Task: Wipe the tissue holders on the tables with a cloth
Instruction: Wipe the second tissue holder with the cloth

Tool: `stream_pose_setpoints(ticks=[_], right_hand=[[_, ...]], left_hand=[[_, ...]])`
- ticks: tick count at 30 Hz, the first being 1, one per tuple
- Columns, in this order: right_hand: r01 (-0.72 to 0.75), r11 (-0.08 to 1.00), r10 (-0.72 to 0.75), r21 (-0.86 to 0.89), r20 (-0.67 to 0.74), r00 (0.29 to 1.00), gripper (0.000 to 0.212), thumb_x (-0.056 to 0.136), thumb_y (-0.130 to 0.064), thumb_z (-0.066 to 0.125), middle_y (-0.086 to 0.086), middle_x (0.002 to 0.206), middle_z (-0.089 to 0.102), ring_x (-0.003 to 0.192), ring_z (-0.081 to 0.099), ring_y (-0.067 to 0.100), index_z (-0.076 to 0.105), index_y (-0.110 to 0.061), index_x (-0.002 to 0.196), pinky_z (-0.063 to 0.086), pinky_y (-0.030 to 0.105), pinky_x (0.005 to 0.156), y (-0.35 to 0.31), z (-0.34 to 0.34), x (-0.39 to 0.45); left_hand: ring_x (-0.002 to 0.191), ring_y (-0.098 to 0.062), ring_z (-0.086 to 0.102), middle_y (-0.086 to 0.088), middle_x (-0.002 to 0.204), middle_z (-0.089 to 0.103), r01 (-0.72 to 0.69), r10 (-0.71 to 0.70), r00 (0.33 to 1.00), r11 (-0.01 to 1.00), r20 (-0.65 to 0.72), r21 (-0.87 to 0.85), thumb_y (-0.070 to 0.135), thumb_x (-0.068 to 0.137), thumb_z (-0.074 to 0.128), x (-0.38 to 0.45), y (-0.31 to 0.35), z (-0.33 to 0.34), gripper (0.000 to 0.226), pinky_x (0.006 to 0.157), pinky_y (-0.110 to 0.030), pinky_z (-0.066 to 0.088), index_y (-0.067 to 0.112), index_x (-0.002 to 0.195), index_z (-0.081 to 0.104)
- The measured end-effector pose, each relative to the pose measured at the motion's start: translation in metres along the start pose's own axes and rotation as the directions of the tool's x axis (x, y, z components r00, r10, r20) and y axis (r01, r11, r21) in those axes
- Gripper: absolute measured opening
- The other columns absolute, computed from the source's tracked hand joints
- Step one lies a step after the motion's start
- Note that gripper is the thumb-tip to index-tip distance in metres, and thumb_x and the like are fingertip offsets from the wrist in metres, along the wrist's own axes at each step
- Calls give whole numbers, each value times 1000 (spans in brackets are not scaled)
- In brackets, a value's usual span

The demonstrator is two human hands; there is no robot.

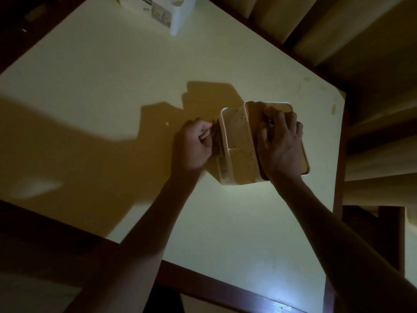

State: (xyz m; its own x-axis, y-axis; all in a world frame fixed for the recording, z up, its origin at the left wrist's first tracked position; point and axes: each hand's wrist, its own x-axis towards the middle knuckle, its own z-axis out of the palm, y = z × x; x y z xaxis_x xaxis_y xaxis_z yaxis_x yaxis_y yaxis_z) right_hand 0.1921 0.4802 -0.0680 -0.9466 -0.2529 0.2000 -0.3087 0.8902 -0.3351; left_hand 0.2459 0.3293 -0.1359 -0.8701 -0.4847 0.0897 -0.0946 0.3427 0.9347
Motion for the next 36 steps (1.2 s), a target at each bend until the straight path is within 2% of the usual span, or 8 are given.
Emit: stream_pose_setpoints(ticks=[4, 8, 13, 17, 22, 25, 30, 36], right_hand=[[-4, 1000, 4, -13, -5, 1000, 51, 90, -41, 30, 14, 125, 47, 111, 44, 29, 48, -12, 128, 38, 45, 96, -1, 0, -1], [7, 1000, -7, -14, 1, 1000, 53, 90, -44, 29, 14, 124, 47, 110, 45, 29, 47, -13, 129, 40, 47, 95, 1, 1, -1], [-1, 1000, 1, -15, -6, 1000, 52, 90, -42, 29, 13, 124, 47, 109, 44, 27, 46, -13, 130, 40, 46, 96, 0, 2, -1], [-6, 1000, 6, -8, -7, 1000, 50, 91, -41, 30, 13, 122, 47, 109, 45, 27, 47, -12, 128, 40, 49, 96, -1, 3, -1], [-6, 1000, 6, 4, -4, 1000, 51, 91, -42, 30, 13, 122, 47, 109, 44, 28, 47, -11, 126, 41, 51, 96, 0, 2, -2], [-19, 1000, 19, 17, -9, 1000, 49, 89, -41, 32, 12, 120, 48, 107, 43, 26, 48, -12, 125, 41, 50, 95, 0, 2, -1], [-17, 1000, 17, -3, -29, 999, 51, 87, -39, 32, 14, 117, 51, 102, 44, 28, 52, -11, 125, 38, 42, 91, -2, 2, 0], [-25, 1000, 25, 0, -25, 999, 53, 87, -41, 30, 13, 119, 50, 104, 45, 29, 52, -12, 126, 41, 43, 92, -2, 1, 0]], left_hand=[[65, -6, 60, 5, 73, 64, 83, -82, 993, 996, 85, -14, 16, 90, 62, -55, 5, -5, 10, 61, -9, 46, 12, 83, 68], [70, 0, 61, 10, 76, 66, 87, -81, 989, 995, 120, -45, 17, 87, 66, -95, 13, -2, 6, 68, -8, 48, 13, 84, 70], [59, -4, 63, 3, 68, 68, 153, -145, 973, 988, 177, -34, 16, 90, 62, -65, 11, -4, 13, 62, -18, 55, 10, 83, 70], [70, -6, 58, 0, 85, 70, 156, -157, 986, 988, 52, 20, 10, 88, 61, -8, 14, -5, 9, 59, -6, 42, 10, 92, 69], [69, 0, 67, 5, 83, 70, 116, -125, 992, 931, -6, -347, 9, 88, 66, 30, 35, -25, 14, 62, -13, 52, 8, 102, 68], [83, 2, 68, 6, 95, 71, 26, -32, 999, 908, -7, -417, 10, 86, 69, 30, 53, -32, 20, 71, -14, 53, 8, 105, 70], [73, 6, 63, 20, 81, 59, -95, 111, 993, 962, 48, -255, 6, 81, 72, 20, 61, -15, 16, 65, -5, 46, 6, 97, 73], [85, -8, 65, 4, 96, 67, -126, 127, 992, 991, -7, 39, 21, 82, 73, 33, 59, 4, 15, 74, -25, 56, 20, 97, 74]])
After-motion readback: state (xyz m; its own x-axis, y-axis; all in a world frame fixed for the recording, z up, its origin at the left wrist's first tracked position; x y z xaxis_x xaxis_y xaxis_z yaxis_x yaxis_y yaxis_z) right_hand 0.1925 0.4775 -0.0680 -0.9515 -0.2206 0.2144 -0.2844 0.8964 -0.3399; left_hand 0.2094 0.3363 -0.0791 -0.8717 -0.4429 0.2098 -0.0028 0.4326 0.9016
